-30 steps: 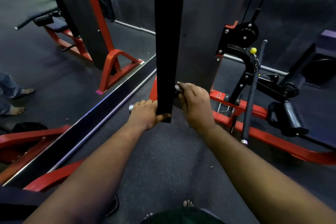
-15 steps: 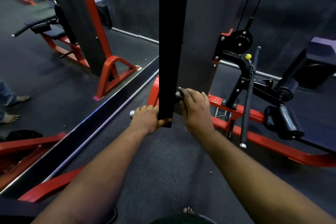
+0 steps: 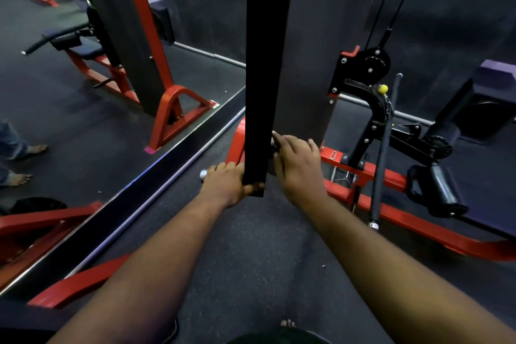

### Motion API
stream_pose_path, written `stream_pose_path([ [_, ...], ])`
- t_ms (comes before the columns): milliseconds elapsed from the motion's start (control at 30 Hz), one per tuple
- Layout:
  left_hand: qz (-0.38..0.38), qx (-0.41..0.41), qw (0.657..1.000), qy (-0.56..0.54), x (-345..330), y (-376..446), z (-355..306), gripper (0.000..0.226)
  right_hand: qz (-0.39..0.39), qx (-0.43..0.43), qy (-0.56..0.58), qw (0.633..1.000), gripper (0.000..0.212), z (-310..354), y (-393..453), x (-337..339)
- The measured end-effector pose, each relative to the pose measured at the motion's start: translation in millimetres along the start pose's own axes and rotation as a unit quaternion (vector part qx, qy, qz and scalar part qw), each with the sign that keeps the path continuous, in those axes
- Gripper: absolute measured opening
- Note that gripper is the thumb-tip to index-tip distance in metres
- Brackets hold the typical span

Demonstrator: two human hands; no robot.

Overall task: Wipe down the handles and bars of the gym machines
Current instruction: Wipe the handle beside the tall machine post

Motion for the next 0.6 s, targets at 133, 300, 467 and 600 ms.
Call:
stream_pose_path([
  [133,0.002,0.007,1.0,0.018,0,0,-1,0.072,-0.022,0.028,-0.075,0.997,0.061,6,-24,-19],
  [300,0.004,0.005,1.0,0.006,0,1,0,0.071,0.026,-0.039,0.045,0.998,0.04,0,26,21],
  [467,0.011,0.006,1.0,0.009,1,4,1,0.072,0.013,-0.019,0.139,0.99,0.039,-21,21,15],
  [600,0.008,0.006,1.0,0.008,0,6,0,0.075,-0.096,-0.104,0.414,0.899,0.035,-74,-21,-19],
])
Point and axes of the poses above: each hand's wrist, its own y-axis towards the middle knuckle, its own x-axis out of the back of the hand, z = x × y, the point moved 9 cm from there along y, towards the middle knuckle, and after that the axes turned 15 degrees about z, right-handed, at the moved point
